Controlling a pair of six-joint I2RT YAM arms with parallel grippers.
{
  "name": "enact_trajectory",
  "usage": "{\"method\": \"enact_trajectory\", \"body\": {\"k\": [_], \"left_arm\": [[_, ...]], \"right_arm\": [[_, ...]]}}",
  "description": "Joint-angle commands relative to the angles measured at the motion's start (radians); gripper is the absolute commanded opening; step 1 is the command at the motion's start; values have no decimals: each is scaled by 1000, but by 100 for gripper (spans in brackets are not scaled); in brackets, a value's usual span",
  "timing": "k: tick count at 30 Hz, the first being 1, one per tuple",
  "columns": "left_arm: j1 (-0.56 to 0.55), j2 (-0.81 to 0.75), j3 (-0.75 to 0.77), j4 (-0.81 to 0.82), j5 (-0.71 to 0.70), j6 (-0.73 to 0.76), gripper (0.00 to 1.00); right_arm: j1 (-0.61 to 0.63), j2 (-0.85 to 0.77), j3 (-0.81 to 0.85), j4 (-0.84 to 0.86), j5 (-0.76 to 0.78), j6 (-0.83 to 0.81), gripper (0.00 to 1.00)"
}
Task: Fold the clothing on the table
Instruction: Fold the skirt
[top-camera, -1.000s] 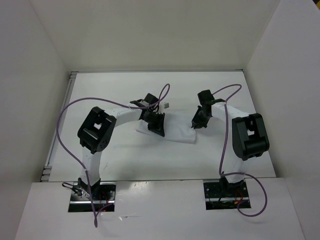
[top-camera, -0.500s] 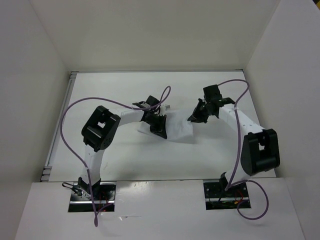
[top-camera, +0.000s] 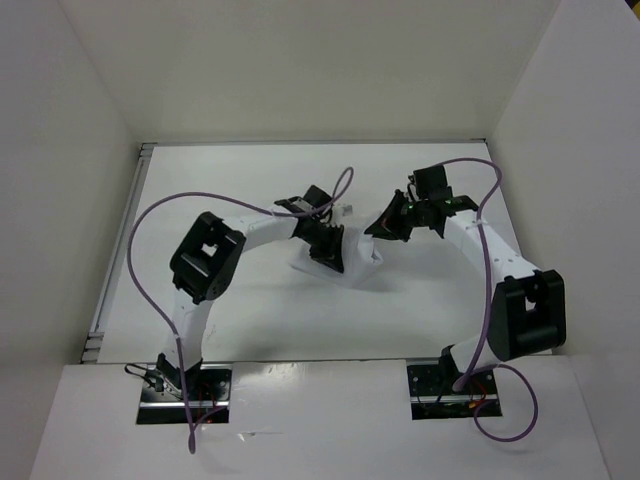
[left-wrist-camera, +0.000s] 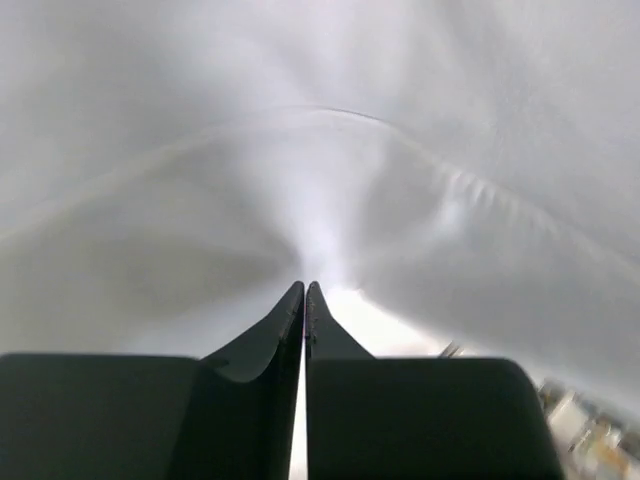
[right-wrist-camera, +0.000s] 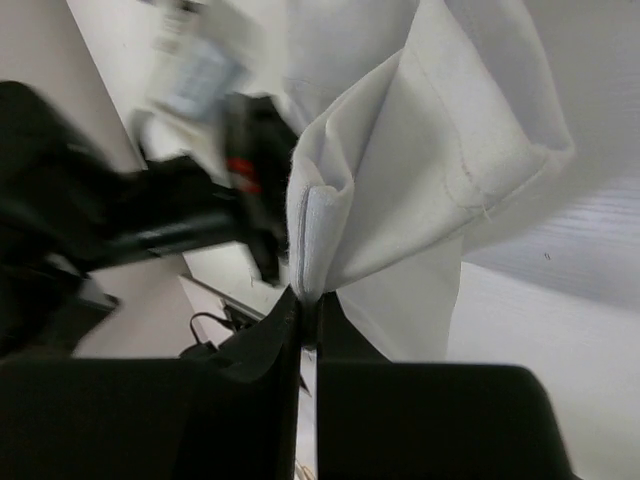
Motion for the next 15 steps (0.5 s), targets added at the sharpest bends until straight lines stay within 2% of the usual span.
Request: {"method": "enact_trajectory", "body": {"k": [1, 4, 7, 15], "left_arm": [[133, -151, 10, -35, -75, 1, 8], [235, -194, -3, -35, -170, -8, 8], [323, -207, -39, -35, -246, -28, 3], [363, -126, -72, 15, -231, -37, 1]], "right_arm": [[-16, 1, 43, 39, -27, 8, 0], [-16, 23, 65, 39, -27, -11, 0], [-16, 47, 83, 39, -27, -11, 0], [-16, 107, 124, 39, -27, -11, 0]]}}
